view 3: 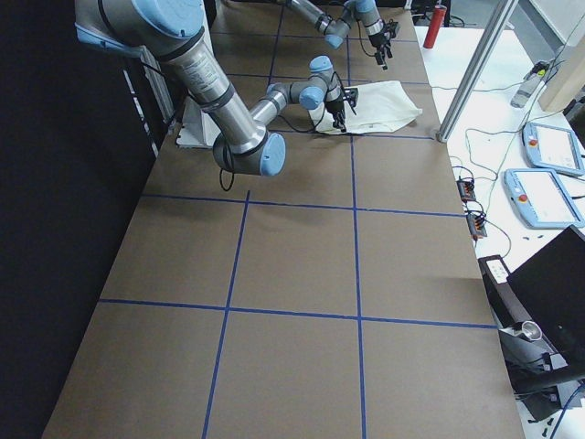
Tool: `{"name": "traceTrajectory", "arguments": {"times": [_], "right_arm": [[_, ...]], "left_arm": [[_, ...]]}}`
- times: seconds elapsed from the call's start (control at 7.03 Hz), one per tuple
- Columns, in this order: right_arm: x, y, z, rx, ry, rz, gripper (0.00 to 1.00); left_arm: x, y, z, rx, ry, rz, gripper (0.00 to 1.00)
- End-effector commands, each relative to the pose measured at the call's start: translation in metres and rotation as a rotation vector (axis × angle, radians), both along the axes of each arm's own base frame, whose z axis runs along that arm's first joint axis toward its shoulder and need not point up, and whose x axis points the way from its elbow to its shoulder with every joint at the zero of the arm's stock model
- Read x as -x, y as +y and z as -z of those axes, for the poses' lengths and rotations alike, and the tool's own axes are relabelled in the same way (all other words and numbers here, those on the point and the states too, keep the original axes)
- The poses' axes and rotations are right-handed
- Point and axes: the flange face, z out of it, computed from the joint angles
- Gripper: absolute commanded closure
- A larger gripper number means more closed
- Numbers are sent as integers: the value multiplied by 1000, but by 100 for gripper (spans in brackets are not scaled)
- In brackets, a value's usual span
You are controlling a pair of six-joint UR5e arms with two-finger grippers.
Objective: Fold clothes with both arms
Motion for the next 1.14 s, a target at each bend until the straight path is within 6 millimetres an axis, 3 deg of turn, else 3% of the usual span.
{"name": "traceTrajectory", "arguments": {"times": [0.0,0.28,0.71,1.0], "right_arm": [[-30,77,-36,-41,-11,33,100],[-51,116,-40,-65,-40,62,100],[-105,174,-81,-83,-30,97,100],[-113,200,-90,-71,-37,79,100]], "left_arm": [[0,0,0,0,0,0,0],[-1,0,1,-1,1,0,0],[-2,0,2,-3,2,-2,0],[-1,-1,4,-4,3,0,0]]}}
